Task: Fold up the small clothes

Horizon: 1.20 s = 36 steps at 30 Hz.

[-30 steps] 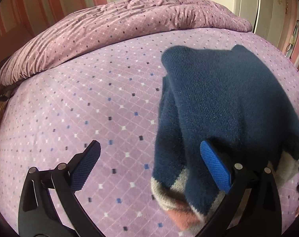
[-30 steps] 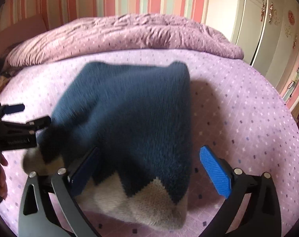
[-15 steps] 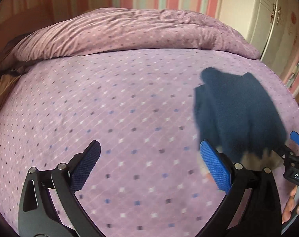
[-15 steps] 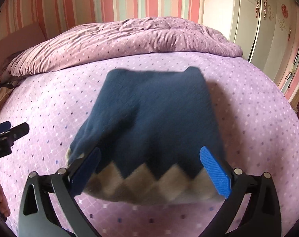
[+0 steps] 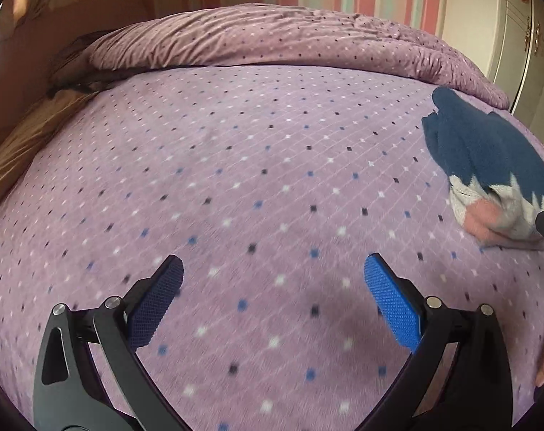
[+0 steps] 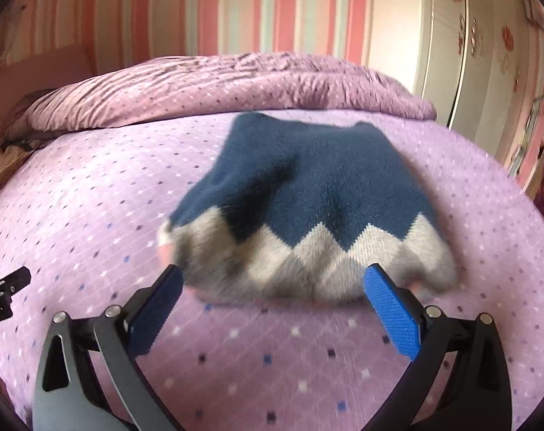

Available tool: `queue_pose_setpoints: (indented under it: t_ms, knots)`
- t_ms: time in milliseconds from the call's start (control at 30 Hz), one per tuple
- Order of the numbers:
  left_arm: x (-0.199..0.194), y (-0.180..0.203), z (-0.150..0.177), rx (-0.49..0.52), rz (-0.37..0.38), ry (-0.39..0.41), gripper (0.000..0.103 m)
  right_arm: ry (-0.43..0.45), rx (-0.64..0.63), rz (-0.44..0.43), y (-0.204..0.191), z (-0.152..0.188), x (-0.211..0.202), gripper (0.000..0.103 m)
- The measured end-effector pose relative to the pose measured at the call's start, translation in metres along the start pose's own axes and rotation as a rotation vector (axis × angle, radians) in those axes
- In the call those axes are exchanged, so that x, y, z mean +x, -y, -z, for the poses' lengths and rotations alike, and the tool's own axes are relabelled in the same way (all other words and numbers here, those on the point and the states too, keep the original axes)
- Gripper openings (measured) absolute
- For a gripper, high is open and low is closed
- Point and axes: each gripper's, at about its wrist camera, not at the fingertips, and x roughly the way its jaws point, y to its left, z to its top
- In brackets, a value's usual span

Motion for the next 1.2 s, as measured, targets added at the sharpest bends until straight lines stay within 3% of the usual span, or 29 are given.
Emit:
queue_pose_setpoints:
  t_ms: [267,600,767,1000,1200]
  knots:
    - [-0.092,-0.018,0.020,0.007,-0.057,0.034,0.100,0.021,-0.029,-0.042,-0.027,0.007,-0.090,0.101]
    - [-0.181,-0.044,0.040,-0.030,-0.018,0.003,0.100,0.027,-0.022,-0.086,-0.045,0.013,-0.189,0.101]
    - [-0.213,-0.051,0.046,-0.047,0.008,-0.004,0.100,0.035,-0.029,-0.066,-0.048,0.016,-0.223,0.101]
    - [-0.260,-0.040,0.055,0.016,-0.011,0.029,0.100,0.030,-0.022,-0.049,-0.047,0.021,-0.268,0.101]
    - [-0.289,-0.035,0.060,0.017,0.064,0.020,0.100,-0.012,0.000,-0.039,-0.041,0.020,-0.293,0.101]
